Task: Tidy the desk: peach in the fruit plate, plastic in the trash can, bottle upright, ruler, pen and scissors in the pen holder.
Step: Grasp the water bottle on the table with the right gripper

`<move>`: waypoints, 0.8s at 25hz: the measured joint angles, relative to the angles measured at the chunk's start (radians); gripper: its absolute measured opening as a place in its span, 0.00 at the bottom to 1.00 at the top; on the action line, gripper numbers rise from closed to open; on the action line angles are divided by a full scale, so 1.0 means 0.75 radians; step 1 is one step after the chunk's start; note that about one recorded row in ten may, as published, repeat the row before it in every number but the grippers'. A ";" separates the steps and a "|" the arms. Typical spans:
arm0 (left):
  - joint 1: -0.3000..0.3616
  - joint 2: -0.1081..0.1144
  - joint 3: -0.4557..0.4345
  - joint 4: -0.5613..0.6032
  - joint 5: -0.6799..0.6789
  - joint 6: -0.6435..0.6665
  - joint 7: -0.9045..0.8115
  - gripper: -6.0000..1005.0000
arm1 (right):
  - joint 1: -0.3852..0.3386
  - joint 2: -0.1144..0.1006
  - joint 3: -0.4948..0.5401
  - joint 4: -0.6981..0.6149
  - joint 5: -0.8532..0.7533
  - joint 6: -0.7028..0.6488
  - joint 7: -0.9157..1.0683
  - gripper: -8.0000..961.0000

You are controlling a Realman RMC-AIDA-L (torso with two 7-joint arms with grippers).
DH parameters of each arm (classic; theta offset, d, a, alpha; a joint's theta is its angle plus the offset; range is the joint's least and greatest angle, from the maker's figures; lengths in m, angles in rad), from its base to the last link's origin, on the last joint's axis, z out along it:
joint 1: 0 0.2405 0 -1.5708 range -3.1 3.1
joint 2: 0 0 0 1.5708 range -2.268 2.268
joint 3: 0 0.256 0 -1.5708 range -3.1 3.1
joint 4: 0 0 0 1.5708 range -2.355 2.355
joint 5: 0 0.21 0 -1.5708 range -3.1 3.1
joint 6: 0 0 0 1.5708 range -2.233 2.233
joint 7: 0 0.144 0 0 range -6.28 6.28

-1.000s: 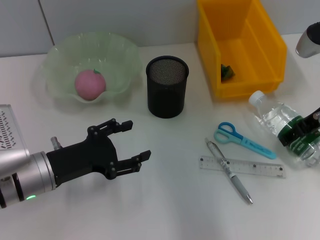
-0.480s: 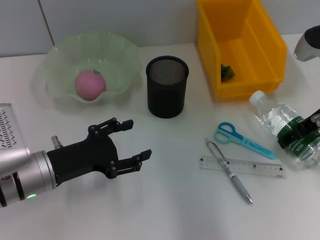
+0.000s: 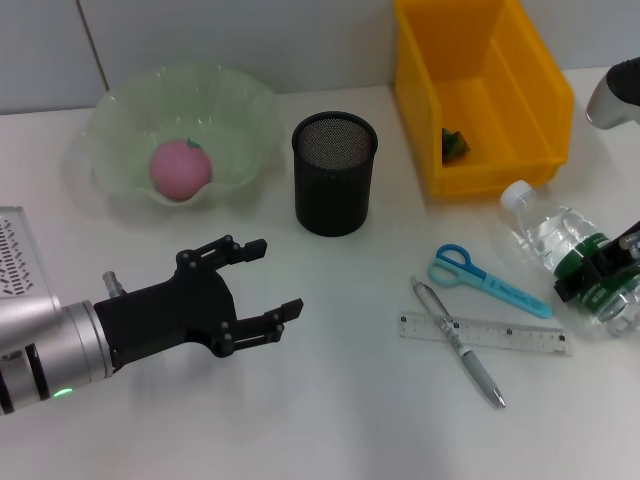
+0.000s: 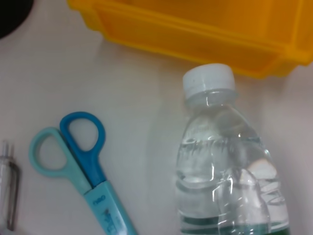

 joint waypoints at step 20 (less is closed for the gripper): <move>0.000 0.000 0.000 0.000 0.000 0.005 0.000 0.81 | -0.049 0.007 -0.038 -0.095 0.032 -0.023 -0.025 0.83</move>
